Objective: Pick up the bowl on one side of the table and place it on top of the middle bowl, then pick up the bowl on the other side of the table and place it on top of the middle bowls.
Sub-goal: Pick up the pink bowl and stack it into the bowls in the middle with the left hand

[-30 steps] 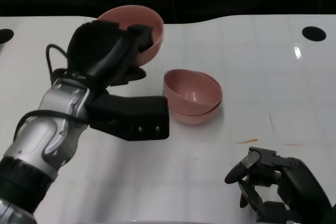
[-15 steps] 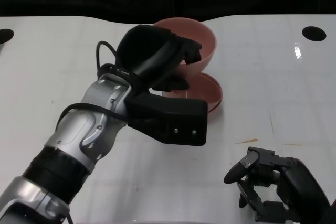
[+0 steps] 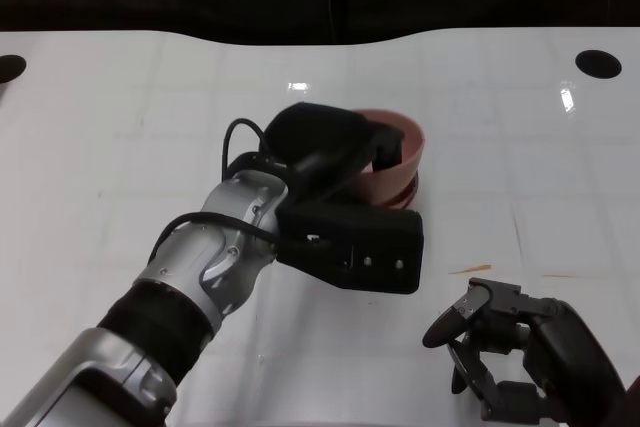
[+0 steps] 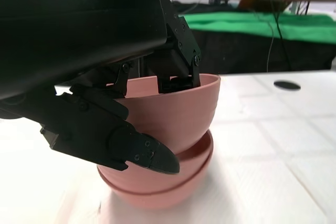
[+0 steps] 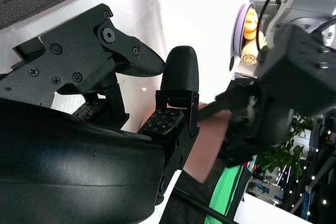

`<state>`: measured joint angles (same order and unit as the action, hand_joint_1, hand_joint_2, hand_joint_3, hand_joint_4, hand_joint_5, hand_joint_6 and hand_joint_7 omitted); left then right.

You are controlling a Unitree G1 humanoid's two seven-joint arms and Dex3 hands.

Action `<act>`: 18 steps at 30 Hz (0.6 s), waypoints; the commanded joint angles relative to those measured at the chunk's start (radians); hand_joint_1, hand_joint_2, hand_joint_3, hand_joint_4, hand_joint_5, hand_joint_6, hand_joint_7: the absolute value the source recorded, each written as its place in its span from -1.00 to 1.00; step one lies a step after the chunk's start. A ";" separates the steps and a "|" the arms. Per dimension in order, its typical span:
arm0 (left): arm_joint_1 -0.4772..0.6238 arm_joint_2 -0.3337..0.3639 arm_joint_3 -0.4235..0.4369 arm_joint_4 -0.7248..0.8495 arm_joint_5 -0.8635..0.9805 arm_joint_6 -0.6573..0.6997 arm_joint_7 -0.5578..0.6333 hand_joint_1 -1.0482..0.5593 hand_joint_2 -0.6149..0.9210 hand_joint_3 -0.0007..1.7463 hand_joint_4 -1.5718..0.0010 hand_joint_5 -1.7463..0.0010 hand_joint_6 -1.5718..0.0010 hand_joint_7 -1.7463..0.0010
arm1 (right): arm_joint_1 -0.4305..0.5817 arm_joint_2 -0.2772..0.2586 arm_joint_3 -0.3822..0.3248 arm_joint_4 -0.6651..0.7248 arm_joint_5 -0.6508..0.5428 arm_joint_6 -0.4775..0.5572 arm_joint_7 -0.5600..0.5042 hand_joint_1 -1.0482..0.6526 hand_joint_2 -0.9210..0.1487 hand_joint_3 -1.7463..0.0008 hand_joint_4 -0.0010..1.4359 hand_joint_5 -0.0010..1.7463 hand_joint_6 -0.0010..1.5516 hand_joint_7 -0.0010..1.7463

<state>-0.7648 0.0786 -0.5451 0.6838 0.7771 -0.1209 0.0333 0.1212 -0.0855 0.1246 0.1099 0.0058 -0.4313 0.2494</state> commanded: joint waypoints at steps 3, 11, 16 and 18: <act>-0.036 0.020 -0.032 0.033 0.020 -0.008 -0.019 -0.17 1.00 -0.74 0.29 -0.05 0.08 0.56 | 0.001 -0.004 -0.002 -0.009 0.005 0.006 0.001 0.00 -0.30 -0.20 0.13 0.75 0.04 0.34; -0.039 0.052 -0.113 -0.026 0.149 0.062 -0.014 -0.60 1.00 -0.41 0.98 0.61 0.65 0.99 | 0.000 -0.011 -0.007 -0.005 0.005 -0.001 0.006 0.00 -0.32 -0.18 0.13 0.75 0.04 0.36; -0.021 0.069 -0.110 -0.088 0.160 0.077 -0.019 -0.69 1.00 -0.31 1.00 0.75 0.72 0.99 | -0.002 -0.014 -0.011 0.001 0.006 -0.006 0.007 0.00 -0.33 -0.17 0.13 0.74 0.04 0.37; -0.014 0.076 -0.110 -0.113 0.163 0.085 -0.027 -0.70 1.00 -0.30 1.00 0.78 0.74 1.00 | -0.003 -0.014 -0.012 0.005 0.007 -0.011 0.008 -0.01 -0.33 -0.17 0.13 0.75 0.04 0.37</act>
<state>-0.7838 0.1332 -0.6565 0.5949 0.9347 -0.0445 0.0194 0.1203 -0.0860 0.1235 0.1101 0.0069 -0.4316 0.2538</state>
